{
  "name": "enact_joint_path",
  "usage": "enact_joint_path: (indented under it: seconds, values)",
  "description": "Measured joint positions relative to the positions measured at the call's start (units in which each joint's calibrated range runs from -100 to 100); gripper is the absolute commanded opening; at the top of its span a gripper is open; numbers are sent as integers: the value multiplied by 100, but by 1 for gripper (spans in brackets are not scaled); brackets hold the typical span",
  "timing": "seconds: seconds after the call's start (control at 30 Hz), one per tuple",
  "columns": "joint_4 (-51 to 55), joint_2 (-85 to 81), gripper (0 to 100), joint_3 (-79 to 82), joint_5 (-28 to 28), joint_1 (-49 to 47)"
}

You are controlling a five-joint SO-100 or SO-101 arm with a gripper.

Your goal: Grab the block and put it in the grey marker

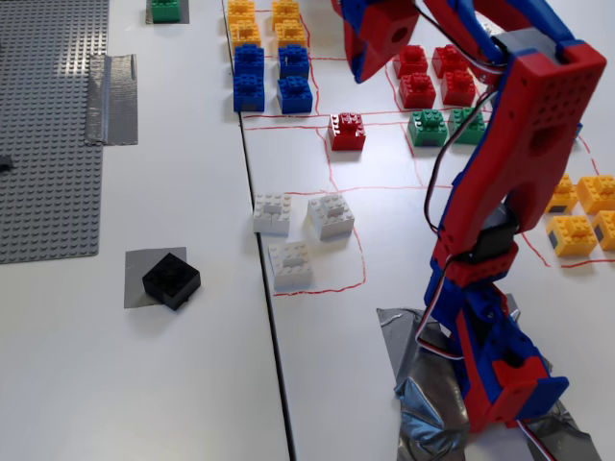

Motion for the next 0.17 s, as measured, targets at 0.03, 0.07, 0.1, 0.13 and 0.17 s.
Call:
enact_joint_path:
  seconds: [0.03,0.07,0.1,0.13,0.17]
  values:
    - [-49,-117,0,182,0,66]
    - [-89,-234,0,345,5,117]
    - [-146,-325,0,500,10,183]
    - [-227,-417,0,618,20,249]
    - [-259,-484,0,708,20,322]
